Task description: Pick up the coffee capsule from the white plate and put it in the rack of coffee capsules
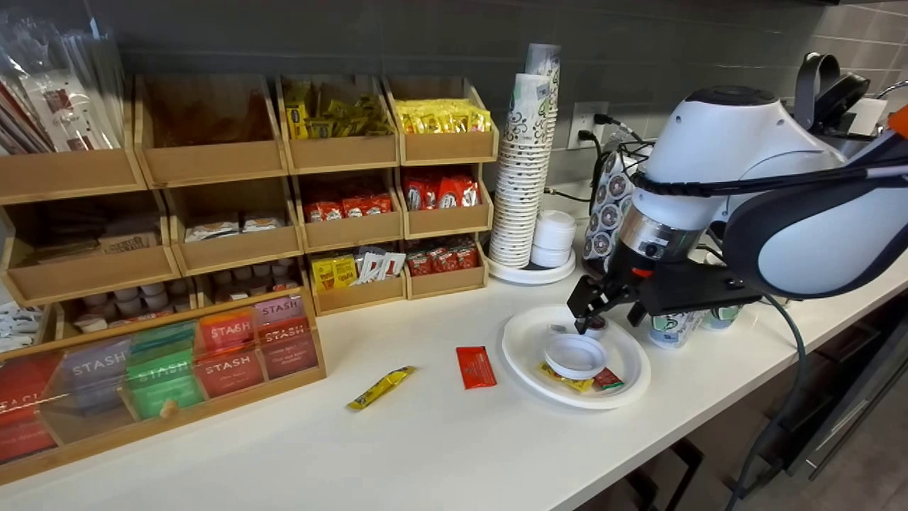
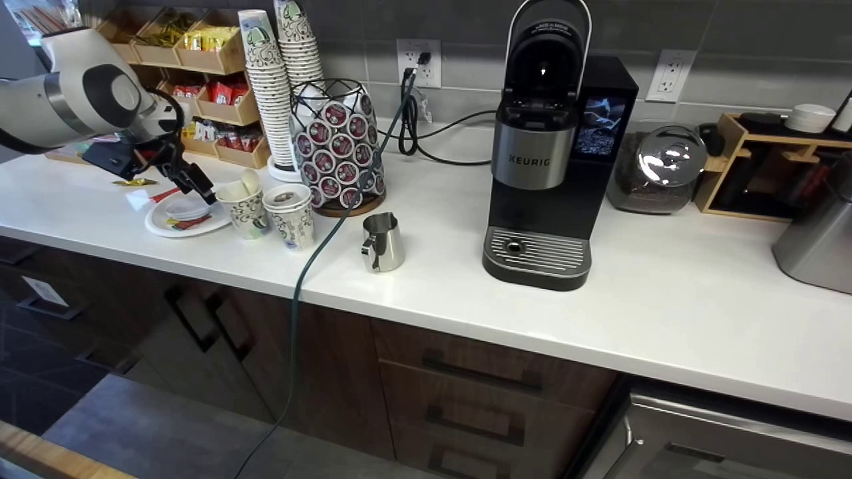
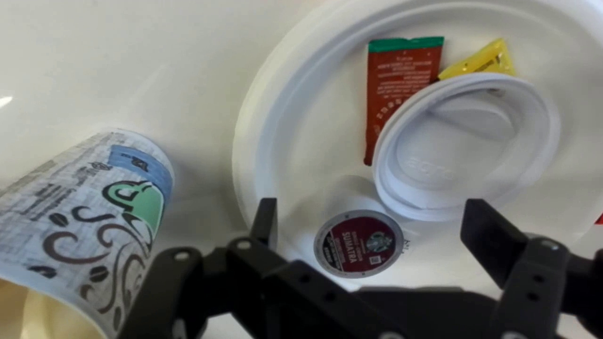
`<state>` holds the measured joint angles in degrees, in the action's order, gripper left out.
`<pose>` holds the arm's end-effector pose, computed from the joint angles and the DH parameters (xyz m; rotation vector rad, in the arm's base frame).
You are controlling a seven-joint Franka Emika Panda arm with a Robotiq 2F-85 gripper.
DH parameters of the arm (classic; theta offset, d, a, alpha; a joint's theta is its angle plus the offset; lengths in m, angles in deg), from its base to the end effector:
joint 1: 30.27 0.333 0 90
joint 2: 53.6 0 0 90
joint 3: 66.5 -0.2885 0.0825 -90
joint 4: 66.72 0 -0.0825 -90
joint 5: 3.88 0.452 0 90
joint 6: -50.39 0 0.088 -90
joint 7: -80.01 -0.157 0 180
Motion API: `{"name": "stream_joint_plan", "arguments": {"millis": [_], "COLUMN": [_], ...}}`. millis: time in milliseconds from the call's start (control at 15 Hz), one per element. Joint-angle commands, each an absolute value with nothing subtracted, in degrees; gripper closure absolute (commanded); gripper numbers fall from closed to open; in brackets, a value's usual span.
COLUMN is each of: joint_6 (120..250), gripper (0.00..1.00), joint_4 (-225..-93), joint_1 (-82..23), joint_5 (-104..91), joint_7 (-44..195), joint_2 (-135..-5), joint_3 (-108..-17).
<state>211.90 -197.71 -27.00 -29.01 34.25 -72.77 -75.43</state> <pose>0.5669 0.1447 0.0924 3.0893 -0.3056 0.3807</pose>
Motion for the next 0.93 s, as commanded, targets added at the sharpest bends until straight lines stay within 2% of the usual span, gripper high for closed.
{"name": "stream_joint_plan", "arguments": {"millis": [0,67,200,467,867], "joint_6": [212.3,213.0,213.0,212.8,211.3], "gripper": [0.00,0.00,0.00,0.00,0.00], "joint_4": [-197.3,-197.3,-197.0,-195.4,-194.7], "joint_1": [-28.0,-23.6,-23.9,-18.0,-17.7], "joint_5": [-27.6,-22.2,-21.8,-23.0,-16.6], "joint_7": [36.4,41.0,41.6,39.8,48.9], "joint_2": [-73.5,-73.4,-73.7,-74.7,-75.3], "joint_3": [-76.3,-72.1,-72.5,-65.5,-66.8]}}
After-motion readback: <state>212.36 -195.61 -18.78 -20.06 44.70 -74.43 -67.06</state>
